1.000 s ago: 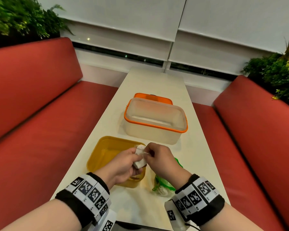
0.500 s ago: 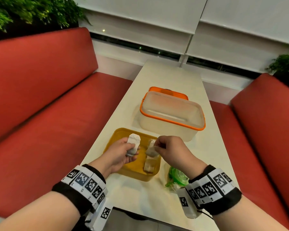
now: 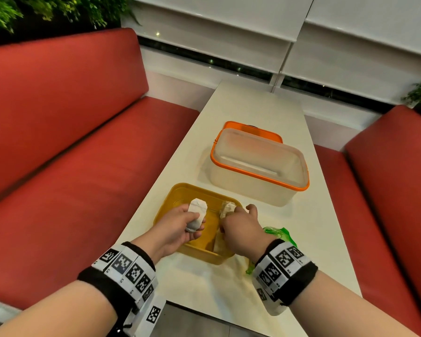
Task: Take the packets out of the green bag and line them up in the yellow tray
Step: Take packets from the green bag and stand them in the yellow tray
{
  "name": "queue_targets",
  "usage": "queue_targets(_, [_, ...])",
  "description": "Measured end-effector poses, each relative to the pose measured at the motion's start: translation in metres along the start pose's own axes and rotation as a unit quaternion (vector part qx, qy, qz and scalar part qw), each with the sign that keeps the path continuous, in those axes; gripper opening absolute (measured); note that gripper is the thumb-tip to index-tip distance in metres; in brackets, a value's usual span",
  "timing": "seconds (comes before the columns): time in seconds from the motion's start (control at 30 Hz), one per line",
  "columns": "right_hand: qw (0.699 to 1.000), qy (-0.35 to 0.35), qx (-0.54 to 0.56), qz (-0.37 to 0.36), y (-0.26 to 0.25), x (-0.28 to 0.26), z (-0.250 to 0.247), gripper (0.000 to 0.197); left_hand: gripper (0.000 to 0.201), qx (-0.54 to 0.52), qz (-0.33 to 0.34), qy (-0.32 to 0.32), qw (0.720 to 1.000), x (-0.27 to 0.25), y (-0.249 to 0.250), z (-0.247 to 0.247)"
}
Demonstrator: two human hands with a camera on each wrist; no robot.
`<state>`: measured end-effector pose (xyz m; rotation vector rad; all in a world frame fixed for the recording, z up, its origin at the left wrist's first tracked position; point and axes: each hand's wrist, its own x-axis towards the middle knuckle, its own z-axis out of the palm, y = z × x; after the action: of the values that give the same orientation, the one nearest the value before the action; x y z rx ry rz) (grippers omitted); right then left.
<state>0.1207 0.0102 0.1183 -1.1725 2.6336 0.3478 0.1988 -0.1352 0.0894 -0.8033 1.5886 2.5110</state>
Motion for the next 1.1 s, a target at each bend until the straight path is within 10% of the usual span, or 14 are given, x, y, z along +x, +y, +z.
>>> queue_targets(1.1, [0.996, 0.037, 0.035, 0.067, 0.0, 0.002, -0.015, 0.021, 0.025, -0.006, -0.009, -0.017, 1.0, 0.002, 0.0, -0.001])
